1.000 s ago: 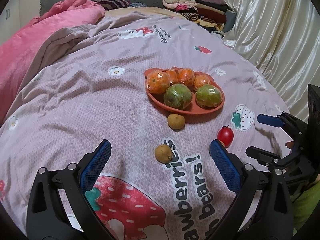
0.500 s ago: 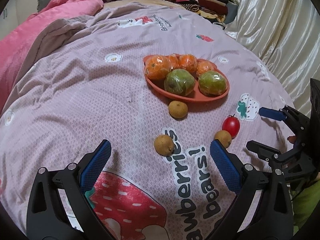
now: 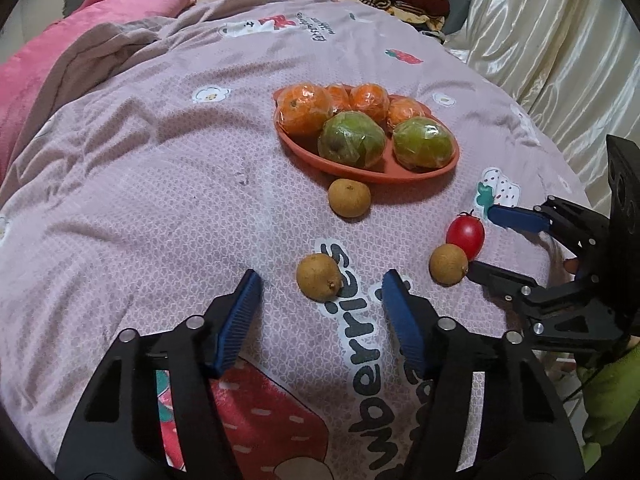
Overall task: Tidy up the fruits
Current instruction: 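Move both open grippers toward the red tomato and small brown fruits, then close the right gripper on the red tomato while the left grasps a small brown fruit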
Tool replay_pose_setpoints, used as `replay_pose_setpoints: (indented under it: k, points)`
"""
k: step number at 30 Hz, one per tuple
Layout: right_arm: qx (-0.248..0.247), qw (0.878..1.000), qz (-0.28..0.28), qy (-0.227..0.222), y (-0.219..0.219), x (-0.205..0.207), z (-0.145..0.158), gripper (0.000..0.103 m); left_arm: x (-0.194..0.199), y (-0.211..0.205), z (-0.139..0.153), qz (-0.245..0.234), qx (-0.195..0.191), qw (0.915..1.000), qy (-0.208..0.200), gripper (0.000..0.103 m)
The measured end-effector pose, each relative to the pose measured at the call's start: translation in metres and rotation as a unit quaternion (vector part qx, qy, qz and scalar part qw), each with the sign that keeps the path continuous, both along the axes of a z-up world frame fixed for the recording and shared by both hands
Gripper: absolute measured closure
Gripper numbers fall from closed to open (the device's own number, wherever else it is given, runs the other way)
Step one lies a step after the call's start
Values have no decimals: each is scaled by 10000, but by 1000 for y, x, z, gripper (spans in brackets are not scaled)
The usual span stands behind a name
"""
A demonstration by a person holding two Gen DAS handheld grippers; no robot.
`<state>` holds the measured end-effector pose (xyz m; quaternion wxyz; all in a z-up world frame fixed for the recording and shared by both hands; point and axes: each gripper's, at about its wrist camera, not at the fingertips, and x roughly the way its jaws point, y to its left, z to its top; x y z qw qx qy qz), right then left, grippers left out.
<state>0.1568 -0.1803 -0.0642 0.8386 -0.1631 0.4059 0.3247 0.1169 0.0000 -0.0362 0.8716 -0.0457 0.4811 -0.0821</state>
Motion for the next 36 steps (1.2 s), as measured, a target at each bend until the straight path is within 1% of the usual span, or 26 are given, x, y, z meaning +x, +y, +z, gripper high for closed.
replay_pose_setpoints:
  k: [1, 4, 7, 10, 12, 14, 18, 21, 23, 25, 29, 36]
  points:
    - [-3, 10000, 30, -13, 2, 1, 0, 42, 0, 0, 0, -12, -24, 10000, 1, 52]
    - [-17, 9999, 142, -35, 7, 5, 0, 48, 2, 2, -2, -12, -106, 9999, 12, 53]
    - [-22, 9997, 223, -67, 13, 8, -2, 51, 2, 2, -2, -19, -109, 9999, 5, 55]
    - [30, 9996, 263, -67, 16, 10, -3, 59, 3, 1, -3, -33, -106, 9999, -5, 63]
    - [73, 9996, 259, -63, 15, 11, -3, 62, 5, 0, -4, -38, -84, 10000, 0, 65]
    - [162, 9997, 191, -21, 12, 12, -2, 69, 6, -1, -4, -44, -42, 10000, 0, 69]
    - [361, 9992, 75, 122, 3, 13, -1, 70, 8, -3, -6, -33, 39, 10000, -5, 73]
    - [473, 9987, 4, 170, -3, 12, -1, 71, 10, -6, -7, -32, 168, 9999, -15, 77]
    - [580, 9980, -53, 226, -7, 12, 0, 71, 11, -9, -7, -43, 257, 9997, -26, 84]
    - [649, 9975, -81, 256, -10, 12, 2, 71, 12, -9, -8, -91, 253, 9996, -21, 87]
    - [733, 9967, -84, 328, -14, 13, 4, 71, 14, -10, -7, -155, 220, 9996, -21, 87]
    - [872, 9956, -148, 310, -21, 13, 11, 71, 13, -10, 10, -167, 57, 9997, -175, 87]
